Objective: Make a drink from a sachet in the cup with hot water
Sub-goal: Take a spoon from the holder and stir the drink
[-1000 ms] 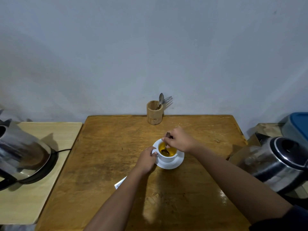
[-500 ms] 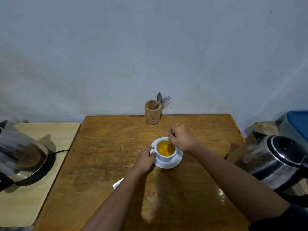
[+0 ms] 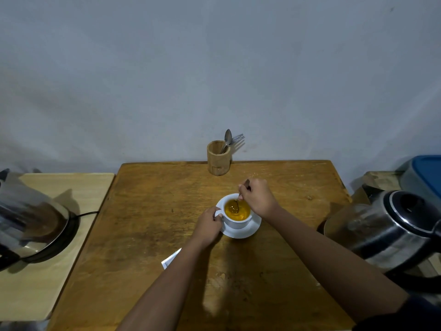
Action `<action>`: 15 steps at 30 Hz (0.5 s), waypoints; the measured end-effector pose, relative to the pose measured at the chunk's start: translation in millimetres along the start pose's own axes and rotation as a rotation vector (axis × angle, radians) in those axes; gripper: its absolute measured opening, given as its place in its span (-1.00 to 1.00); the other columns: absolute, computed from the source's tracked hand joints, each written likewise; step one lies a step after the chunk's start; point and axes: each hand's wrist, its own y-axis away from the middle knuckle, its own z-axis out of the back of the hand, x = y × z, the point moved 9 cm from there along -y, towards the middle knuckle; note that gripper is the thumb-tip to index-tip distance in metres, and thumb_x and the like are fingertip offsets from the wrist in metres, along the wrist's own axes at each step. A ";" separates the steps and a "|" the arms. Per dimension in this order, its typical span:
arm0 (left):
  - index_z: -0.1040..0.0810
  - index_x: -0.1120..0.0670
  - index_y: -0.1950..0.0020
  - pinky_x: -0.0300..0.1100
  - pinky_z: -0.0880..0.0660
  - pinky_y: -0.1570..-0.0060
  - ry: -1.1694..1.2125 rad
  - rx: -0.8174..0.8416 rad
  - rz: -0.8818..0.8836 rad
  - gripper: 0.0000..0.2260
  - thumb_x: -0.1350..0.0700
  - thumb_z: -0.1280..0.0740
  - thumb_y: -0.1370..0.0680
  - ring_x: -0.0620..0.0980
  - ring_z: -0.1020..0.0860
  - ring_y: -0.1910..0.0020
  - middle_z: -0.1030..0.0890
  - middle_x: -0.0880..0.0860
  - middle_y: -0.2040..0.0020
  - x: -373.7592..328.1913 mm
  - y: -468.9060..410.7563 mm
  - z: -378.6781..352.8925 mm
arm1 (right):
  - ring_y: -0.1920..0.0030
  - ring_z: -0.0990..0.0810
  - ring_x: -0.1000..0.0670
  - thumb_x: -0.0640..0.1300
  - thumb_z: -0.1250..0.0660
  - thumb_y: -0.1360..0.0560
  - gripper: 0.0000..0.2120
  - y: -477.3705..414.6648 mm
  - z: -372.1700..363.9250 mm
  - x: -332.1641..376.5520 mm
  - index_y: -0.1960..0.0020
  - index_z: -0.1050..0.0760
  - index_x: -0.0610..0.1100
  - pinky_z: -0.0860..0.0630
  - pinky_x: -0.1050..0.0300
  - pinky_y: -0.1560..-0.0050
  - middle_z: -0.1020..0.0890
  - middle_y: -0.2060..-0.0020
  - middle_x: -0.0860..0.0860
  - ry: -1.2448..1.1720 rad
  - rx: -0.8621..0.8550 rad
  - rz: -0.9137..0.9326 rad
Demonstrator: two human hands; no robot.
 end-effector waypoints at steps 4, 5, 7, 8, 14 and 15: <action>-0.48 0.14 -0.22 -0.17 -0.35 -0.04 -0.002 -0.002 -0.004 -0.75 0.15 -0.15 -0.58 0.01 -0.44 -0.06 -0.52 0.15 -0.21 -0.6 0.4 0.4 | 0.19 -0.62 -0.13 -0.17 -0.17 -0.58 -0.75 5.1 0.4 1.8 0.08 -0.56 -0.28 -0.57 -0.04 0.14 -0.66 0.19 -0.20 0.099 0.038 0.063; -0.47 0.15 -0.22 -0.17 -0.35 -0.04 -0.003 -0.003 -0.001 -0.75 0.15 -0.15 -0.58 0.00 -0.44 -0.06 -0.52 0.15 -0.21 -0.5 0.2 0.6 | 0.19 -0.61 -0.11 -0.17 -0.17 -0.58 -0.76 7.1 0.1 3.7 0.04 -0.57 -0.27 -0.56 0.00 0.17 -0.66 0.17 -0.18 0.127 0.055 0.082; -0.47 0.14 -0.22 -0.16 -0.36 -0.03 -0.003 -0.002 0.009 -0.75 0.14 -0.15 -0.58 0.01 -0.45 -0.06 -0.53 0.15 -0.21 1.0 -0.3 0.3 | 0.24 -0.54 -0.04 -0.17 -0.16 -0.58 -0.76 10.4 -0.4 6.9 0.01 -0.57 -0.28 -0.44 0.11 0.26 -0.64 0.18 -0.17 0.178 0.086 0.116; -0.48 0.14 -0.22 -0.16 -0.36 -0.03 -0.003 -0.001 0.013 -0.75 0.14 -0.15 -0.58 0.02 -0.46 -0.06 -0.53 0.15 -0.21 1.1 -0.4 0.1 | 0.26 -0.51 -0.02 -0.17 -0.17 -0.57 -0.76 11.8 -0.6 7.9 0.01 -0.57 -0.28 -0.39 0.15 0.29 -0.63 0.20 -0.17 0.195 0.095 0.126; -0.46 0.14 -0.26 -0.14 -0.39 -0.03 -0.017 -0.015 0.040 -0.72 0.14 -0.15 -0.59 0.10 -0.49 -0.15 -0.52 0.16 -0.23 0.1 1.4 0.3 | 0.30 -0.63 0.03 -0.14 -0.25 -0.55 -0.79 14.5 -3.9 6.4 0.08 -0.58 -0.25 -0.59 0.09 0.16 -0.68 0.27 -0.13 0.079 0.185 0.078; -0.46 0.14 -0.26 -0.14 -0.39 -0.03 -0.025 -0.020 0.039 -0.72 0.14 -0.15 -0.58 0.10 -0.49 -0.15 -0.52 0.16 -0.23 -0.4 1.4 0.6 | 0.31 -0.62 0.09 -0.15 -0.26 -0.54 -0.82 15.9 -4.5 6.5 0.07 -0.59 -0.24 -0.58 0.18 0.18 -0.68 0.26 -0.11 0.039 0.213 0.071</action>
